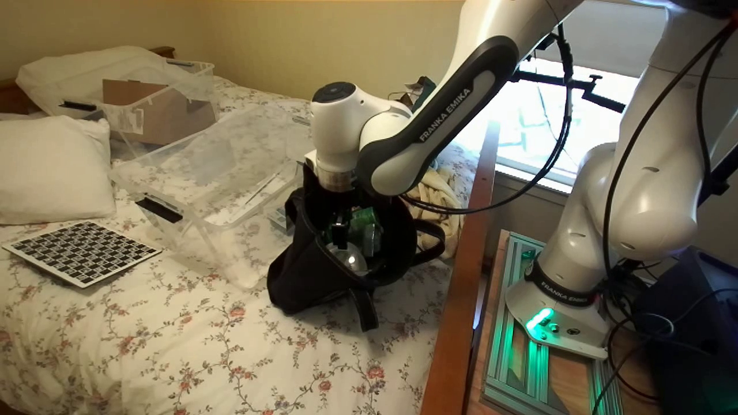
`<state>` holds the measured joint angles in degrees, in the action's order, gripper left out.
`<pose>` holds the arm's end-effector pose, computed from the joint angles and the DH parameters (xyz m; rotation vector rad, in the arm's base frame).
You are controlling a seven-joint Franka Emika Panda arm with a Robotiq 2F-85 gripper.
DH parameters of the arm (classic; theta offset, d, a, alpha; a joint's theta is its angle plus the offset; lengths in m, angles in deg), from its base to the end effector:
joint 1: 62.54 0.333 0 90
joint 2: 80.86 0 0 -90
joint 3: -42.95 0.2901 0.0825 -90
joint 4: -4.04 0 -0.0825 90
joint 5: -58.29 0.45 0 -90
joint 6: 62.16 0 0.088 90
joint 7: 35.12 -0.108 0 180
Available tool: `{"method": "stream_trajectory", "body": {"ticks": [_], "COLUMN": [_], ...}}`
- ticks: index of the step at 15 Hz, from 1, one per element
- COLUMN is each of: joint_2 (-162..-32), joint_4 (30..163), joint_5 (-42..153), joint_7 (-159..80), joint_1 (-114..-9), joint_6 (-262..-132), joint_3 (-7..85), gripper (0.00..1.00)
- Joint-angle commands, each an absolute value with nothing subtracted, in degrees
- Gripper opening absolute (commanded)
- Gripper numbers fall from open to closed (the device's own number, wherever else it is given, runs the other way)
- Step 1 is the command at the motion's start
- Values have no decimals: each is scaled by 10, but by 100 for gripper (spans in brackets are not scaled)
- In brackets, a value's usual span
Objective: Move the green bottle, which is in the bag, to the storage bin
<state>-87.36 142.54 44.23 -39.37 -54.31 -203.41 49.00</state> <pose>0.5048 0.1303 0.1774 2.9458 0.5534 -0.0611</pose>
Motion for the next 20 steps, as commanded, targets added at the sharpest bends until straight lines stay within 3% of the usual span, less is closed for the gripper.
{"method": "stream_trajectory", "body": {"ticks": [1,9,20], "joint_2": [-884,-933,-1049], "joint_4": [1424,1386,1282], "joint_5": [391,231,134], "joint_7": [-362,-335,-354], "joint_1": [-547,-549,-541], "joint_6": [-2049,-2036,-1925], "joint_3": [482,451,435], "gripper": [100,100,100]}}
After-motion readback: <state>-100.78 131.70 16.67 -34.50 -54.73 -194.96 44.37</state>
